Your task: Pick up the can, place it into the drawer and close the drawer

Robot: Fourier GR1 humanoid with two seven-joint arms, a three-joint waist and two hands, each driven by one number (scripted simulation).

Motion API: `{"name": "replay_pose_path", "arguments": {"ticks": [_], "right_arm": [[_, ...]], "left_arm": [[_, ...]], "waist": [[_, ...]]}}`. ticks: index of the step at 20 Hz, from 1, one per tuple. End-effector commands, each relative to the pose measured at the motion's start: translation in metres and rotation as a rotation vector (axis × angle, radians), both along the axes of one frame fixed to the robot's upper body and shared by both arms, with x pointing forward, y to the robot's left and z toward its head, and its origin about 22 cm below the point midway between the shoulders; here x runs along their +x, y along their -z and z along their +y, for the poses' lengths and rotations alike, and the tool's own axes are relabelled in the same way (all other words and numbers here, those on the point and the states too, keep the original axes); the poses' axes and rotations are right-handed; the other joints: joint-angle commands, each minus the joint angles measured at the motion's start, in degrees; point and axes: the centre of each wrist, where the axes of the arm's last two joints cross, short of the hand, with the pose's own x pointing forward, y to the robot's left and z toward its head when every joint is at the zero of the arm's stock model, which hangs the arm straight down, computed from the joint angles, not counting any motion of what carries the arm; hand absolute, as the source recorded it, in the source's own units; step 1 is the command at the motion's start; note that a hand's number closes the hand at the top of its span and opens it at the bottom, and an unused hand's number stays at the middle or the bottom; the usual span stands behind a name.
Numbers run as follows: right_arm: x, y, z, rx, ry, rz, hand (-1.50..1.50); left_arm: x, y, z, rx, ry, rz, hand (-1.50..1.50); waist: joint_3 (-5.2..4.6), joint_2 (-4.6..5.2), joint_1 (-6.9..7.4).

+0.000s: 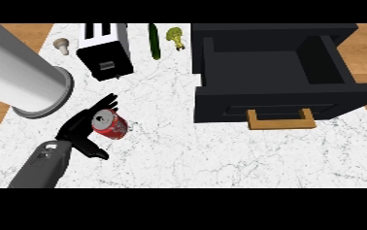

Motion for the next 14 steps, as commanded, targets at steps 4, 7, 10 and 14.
{"name": "replay_pose_path", "arguments": {"ticks": [4, 7, 10, 14], "right_arm": [[0.000, -0.009, 0.000, 0.002, -0.006, 0.010, -1.50], [0.012, -0.009, 0.002, 0.009, 0.006, 0.011, -1.50], [0.000, -0.006, -0.001, 0.012, 0.005, 0.007, -1.50], [0.001, 0.001, -0.002, 0.021, 0.001, 0.031, -1.50]], "left_arm": [[0.001, 0.007, -0.009, -0.134, 0.034, 0.013, -1.50], [0.011, 0.004, -0.023, -0.181, 0.051, 0.010, 1.50], [0.022, 0.001, -0.041, -0.200, 0.124, 0.067, 1.50], [0.020, -0.003, -0.029, -0.258, 0.161, 0.018, 1.50]], "waist": [[-0.01, 0.04, 0.08], [0.01, 0.02, 0.54], [0.04, -0.06, 0.22], [0.04, -0.06, 0.37]]}}
